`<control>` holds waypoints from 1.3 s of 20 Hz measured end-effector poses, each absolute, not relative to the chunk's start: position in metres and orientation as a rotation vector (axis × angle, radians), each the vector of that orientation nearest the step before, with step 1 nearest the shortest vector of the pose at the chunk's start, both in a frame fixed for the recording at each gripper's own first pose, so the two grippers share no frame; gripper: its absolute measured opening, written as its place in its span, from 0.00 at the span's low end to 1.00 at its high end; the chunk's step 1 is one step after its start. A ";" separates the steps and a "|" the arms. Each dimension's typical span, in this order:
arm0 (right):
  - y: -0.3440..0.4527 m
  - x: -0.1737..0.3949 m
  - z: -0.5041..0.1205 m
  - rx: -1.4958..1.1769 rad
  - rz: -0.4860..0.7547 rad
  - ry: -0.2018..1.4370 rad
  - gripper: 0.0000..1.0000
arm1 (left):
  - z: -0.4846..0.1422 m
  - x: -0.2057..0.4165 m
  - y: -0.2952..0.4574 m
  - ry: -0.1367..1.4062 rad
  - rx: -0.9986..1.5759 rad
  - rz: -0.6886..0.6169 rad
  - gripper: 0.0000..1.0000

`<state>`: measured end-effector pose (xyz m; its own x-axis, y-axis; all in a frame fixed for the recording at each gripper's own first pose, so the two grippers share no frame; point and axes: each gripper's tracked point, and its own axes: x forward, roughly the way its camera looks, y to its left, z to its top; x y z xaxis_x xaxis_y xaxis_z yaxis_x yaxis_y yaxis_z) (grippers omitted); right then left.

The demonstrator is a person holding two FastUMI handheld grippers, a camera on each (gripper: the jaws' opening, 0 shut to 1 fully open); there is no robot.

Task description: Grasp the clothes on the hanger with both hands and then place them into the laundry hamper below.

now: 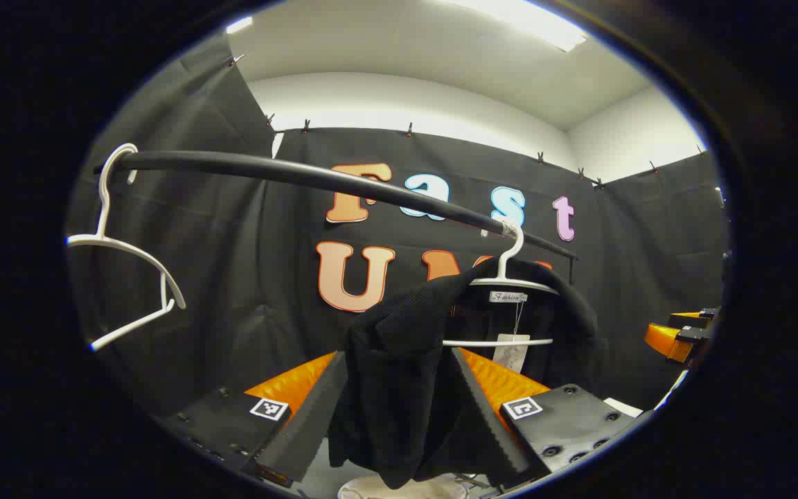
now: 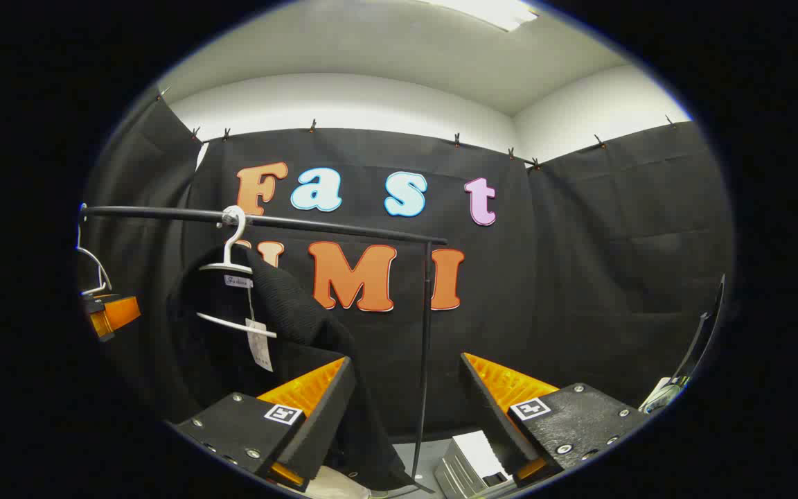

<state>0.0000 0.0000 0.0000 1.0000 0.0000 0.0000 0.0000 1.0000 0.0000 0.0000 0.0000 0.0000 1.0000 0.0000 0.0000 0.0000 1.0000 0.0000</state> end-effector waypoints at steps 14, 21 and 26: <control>0.002 0.005 -0.003 -0.031 -0.013 -0.003 0.94 | 0.000 0.012 0.006 0.004 0.005 0.006 0.93; 0.002 0.004 -0.003 -0.036 -0.022 -0.005 0.94 | -0.004 0.014 0.008 0.014 0.011 0.008 0.93; 0.003 0.005 -0.009 -0.035 -0.025 0.006 0.94 | -0.004 0.016 0.007 0.010 0.009 0.005 0.93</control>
<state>0.0045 0.0027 -0.0092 0.9997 -0.0252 -0.0055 0.0250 0.9991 -0.0350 0.0159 0.0065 -0.0037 0.9999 0.0046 -0.0102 -0.0045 0.9999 0.0093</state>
